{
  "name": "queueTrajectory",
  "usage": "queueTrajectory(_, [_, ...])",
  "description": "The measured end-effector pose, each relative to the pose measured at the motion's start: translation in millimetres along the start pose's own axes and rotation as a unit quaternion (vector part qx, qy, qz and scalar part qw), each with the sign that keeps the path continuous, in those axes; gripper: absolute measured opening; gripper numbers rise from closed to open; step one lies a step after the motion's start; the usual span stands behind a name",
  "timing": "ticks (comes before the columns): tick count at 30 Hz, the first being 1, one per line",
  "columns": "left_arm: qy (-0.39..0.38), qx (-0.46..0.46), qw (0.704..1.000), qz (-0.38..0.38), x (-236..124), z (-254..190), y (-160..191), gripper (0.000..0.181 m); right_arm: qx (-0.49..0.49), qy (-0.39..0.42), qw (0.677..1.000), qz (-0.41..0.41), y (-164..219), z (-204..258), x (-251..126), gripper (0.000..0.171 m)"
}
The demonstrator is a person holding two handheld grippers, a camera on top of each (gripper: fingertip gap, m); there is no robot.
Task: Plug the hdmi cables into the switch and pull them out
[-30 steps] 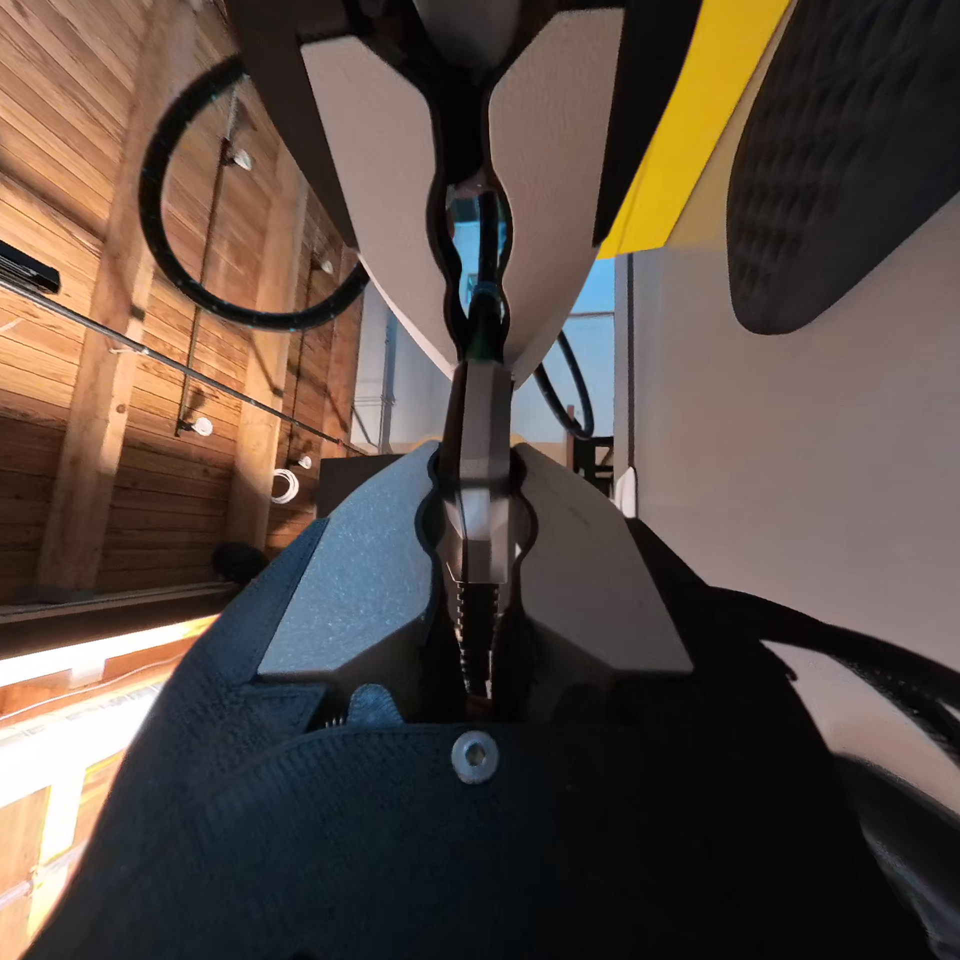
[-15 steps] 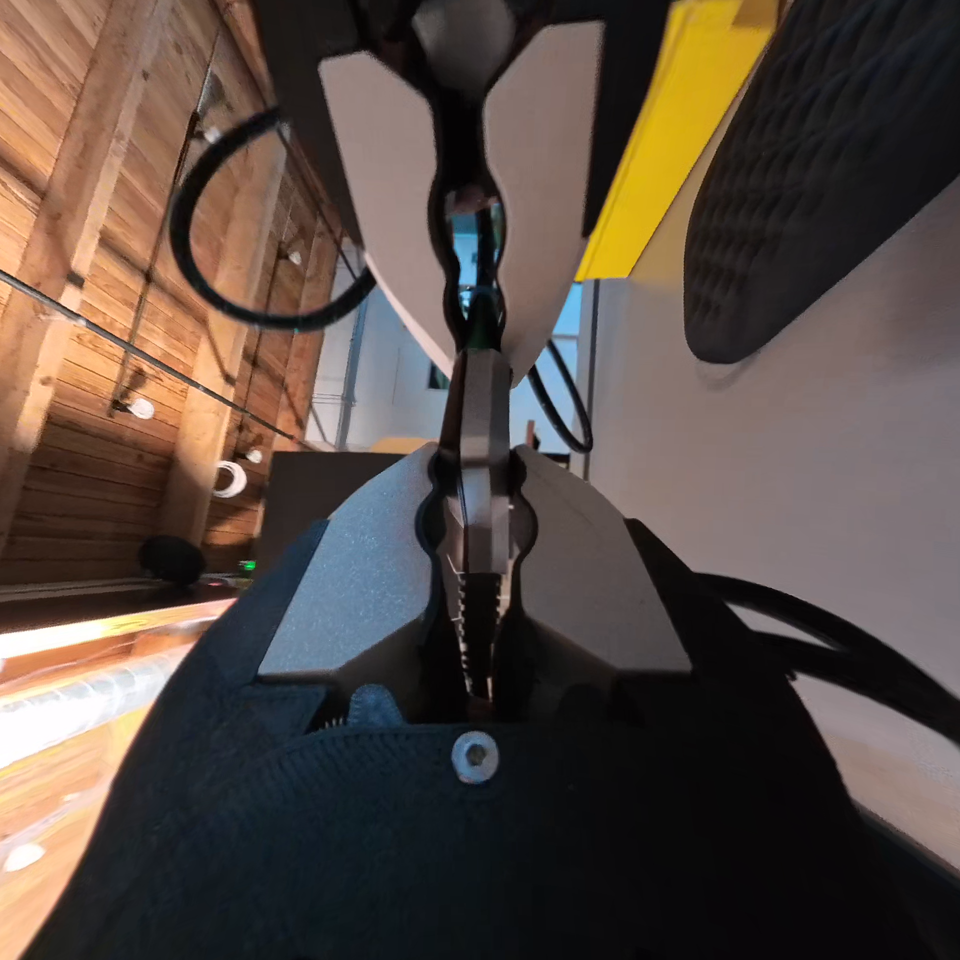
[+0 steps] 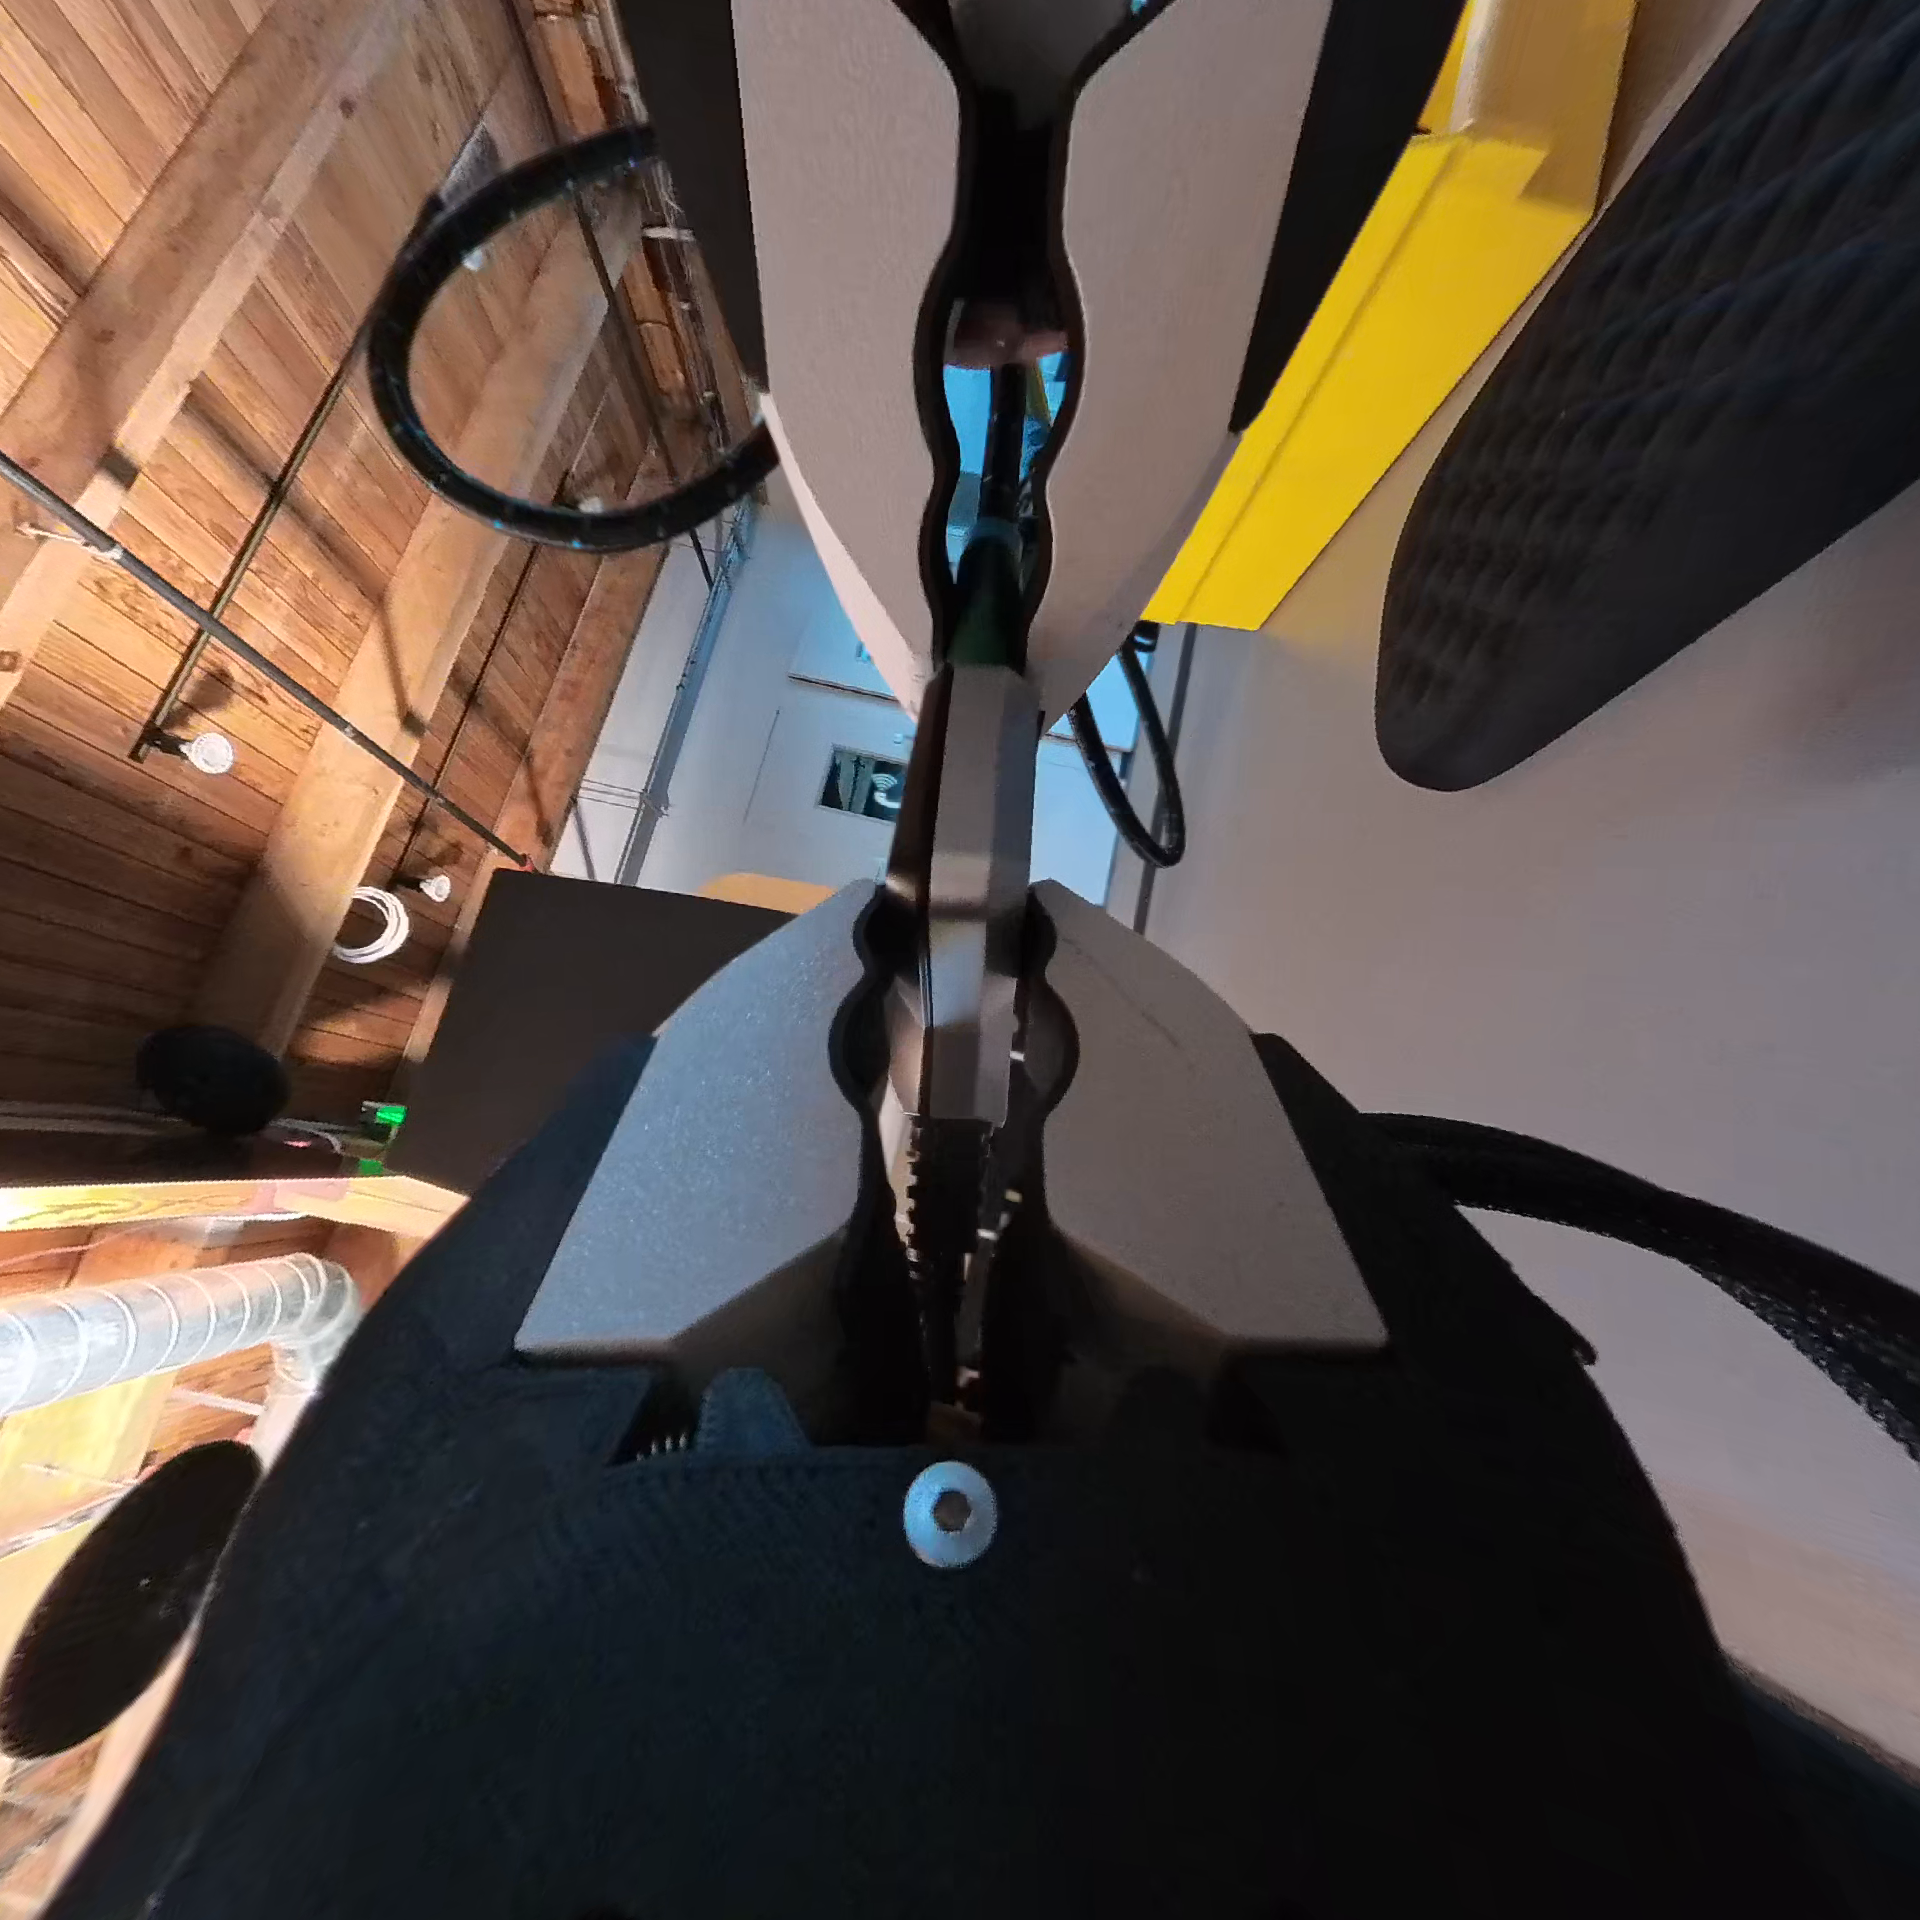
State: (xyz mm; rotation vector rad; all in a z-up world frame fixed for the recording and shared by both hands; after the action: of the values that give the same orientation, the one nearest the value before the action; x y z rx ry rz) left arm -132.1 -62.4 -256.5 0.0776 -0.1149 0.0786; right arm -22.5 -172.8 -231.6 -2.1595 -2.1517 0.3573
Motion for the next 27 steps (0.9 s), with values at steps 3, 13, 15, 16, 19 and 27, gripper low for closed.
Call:
queueTrajectory(3, [0.011,-0.036,0.999,0.017,5,-8,-1,0.023,-0.005,-0.008,1.0,0.022,1,3,3,0.012])
queueTrajectory(13, [0.063,0.016,0.993,0.094,15,-33,-1,0.023,-0.048,-0.017,0.998,0.026,-1,30,10,0.012])
queueTrajectory(15, [0.057,-0.002,0.995,0.088,15,-32,1,0.023,-0.049,-0.012,0.998,0.023,-1,30,9,0.012])
queueTrajectory(16, [0.05,-0.006,0.995,0.084,15,-31,2,0.023,-0.051,-0.009,0.998,0.021,-2,29,9,0.012])
queueTrajectory(19, [0.03,-0.01,0.997,0.068,12,-28,5,0.023,-0.049,-0.002,0.999,0.013,-4,25,7,0.012])
queueTrajectory(27, [0.046,-0.039,0.983,0.172,-15,-35,64,0.021,-0.027,0.108,0.971,0.211,54,-22,-32,0.012])
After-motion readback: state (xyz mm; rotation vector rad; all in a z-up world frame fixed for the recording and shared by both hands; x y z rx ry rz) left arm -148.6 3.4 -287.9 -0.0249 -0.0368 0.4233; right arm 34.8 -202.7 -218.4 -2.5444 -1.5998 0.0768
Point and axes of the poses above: each gripper's, where its closed fingertips meet, x out along the fingers, y out of its underside, z = x × y across the jaws, the point moved 10 cm from there along -x, back along the fingers, and after that the axes turned 15 degrees about x, right-handed, at the moved point
